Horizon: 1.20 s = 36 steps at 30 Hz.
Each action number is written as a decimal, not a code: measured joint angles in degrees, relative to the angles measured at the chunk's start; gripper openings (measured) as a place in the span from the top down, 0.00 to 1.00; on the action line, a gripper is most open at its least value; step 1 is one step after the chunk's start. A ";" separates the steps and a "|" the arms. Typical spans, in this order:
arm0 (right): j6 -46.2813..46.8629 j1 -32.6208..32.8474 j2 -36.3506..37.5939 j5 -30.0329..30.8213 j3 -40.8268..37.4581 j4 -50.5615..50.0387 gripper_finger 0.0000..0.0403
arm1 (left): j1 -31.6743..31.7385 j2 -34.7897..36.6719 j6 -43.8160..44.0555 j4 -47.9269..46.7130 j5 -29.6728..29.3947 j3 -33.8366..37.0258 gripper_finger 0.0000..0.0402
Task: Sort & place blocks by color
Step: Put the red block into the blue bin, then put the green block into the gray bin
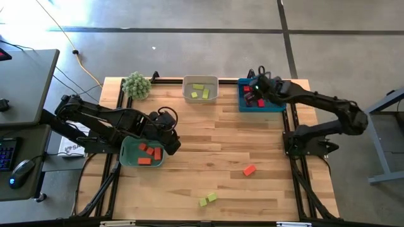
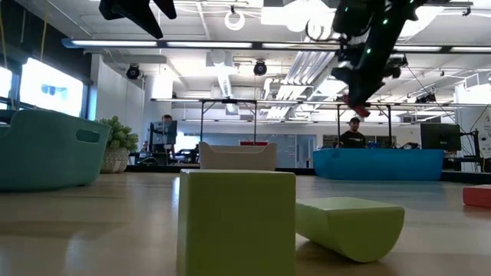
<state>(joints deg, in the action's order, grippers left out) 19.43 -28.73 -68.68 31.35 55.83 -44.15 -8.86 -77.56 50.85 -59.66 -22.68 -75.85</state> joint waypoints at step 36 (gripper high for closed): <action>-8.89 -12.38 -17.91 -18.26 8.20 -4.18 0.54 | -1.09 -0.01 5.31 -0.08 2.99 0.00 0.39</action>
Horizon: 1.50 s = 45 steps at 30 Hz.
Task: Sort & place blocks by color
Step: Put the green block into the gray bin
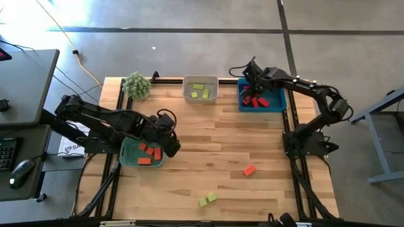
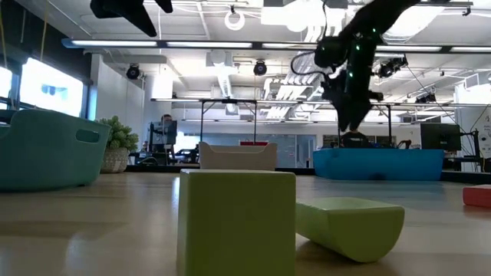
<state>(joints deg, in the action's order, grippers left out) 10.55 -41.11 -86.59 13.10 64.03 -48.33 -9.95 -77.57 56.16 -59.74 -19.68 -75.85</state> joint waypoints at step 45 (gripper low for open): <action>44.77 34.85 0.08 4.15 15.80 -11.84 0.53 | -21.46 -19.78 -5.82 21.16 -10.59 0.02 0.37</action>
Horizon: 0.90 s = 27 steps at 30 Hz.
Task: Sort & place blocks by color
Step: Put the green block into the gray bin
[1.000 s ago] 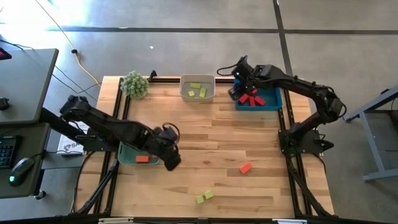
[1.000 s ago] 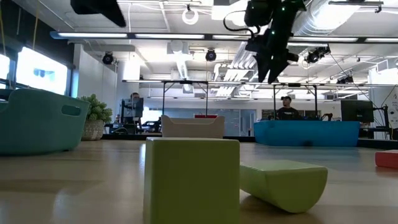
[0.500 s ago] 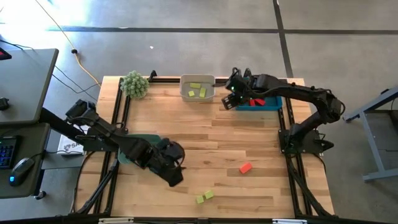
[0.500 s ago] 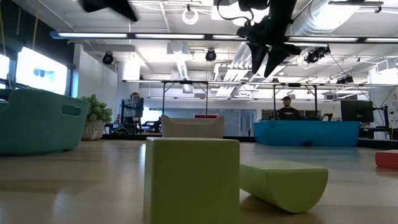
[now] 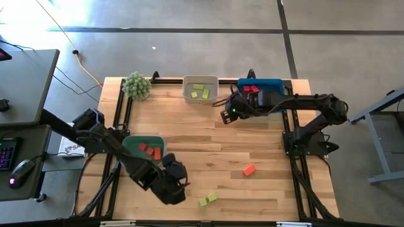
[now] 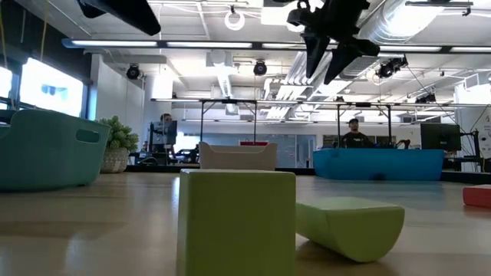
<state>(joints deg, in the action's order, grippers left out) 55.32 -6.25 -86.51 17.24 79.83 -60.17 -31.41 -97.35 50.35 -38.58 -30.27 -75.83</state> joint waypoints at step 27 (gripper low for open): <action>9.24 8.30 0.01 6.72 -0.04 1.28 0.53 | -3.55 -13.23 -0.72 18.92 -4.99 0.02 0.37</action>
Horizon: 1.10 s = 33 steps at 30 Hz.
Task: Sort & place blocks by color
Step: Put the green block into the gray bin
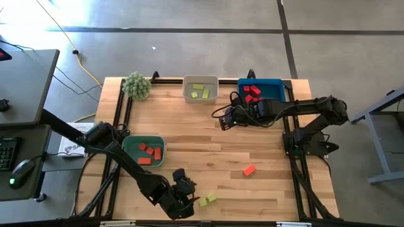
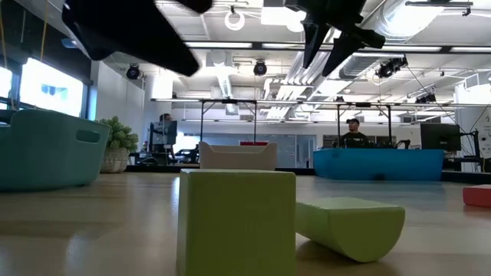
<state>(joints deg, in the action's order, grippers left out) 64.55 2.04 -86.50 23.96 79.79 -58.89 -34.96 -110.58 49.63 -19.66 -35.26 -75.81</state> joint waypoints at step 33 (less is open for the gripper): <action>0.09 0.00 -0.11 0.44 -0.02 0.02 0.53 | 0.81 -8.71 -1.81 13.70 5.55 -0.10 0.37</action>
<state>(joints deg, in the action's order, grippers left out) 64.64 2.04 -86.61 24.40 79.77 -58.87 -34.15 -119.29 47.82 -5.96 -29.71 -75.90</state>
